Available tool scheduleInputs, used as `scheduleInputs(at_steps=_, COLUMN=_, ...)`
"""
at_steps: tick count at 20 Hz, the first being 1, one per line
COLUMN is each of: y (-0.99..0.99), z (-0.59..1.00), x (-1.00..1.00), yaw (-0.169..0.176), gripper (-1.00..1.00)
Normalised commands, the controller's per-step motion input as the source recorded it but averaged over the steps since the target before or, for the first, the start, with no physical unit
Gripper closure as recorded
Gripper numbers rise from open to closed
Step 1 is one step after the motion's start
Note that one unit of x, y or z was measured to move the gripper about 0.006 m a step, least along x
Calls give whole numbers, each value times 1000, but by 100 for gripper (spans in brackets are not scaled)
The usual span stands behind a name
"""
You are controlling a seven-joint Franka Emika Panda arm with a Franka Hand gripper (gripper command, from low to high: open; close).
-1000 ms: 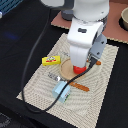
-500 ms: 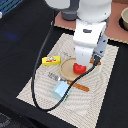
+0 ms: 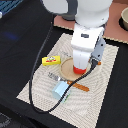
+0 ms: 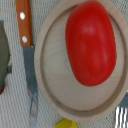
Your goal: Interact with the objects in diverse but meaningful ways.
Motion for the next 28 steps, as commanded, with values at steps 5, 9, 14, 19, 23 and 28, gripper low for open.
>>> scheduleInputs(at_steps=5, y=0, z=-289, x=217, yaw=23, gripper=-100)
scheduleInputs(at_steps=9, y=-16, z=-287, x=149, yaw=17, gripper=-100)
scheduleInputs(at_steps=14, y=-49, z=-289, x=147, yaw=15, gripper=-100)
scheduleInputs(at_steps=19, y=-41, z=-259, x=156, yaw=15, gripper=-100)
scheduleInputs(at_steps=23, y=-49, z=-254, x=161, yaw=10, gripper=-100)
scheduleInputs(at_steps=28, y=-31, z=-228, x=190, yaw=5, gripper=-100)
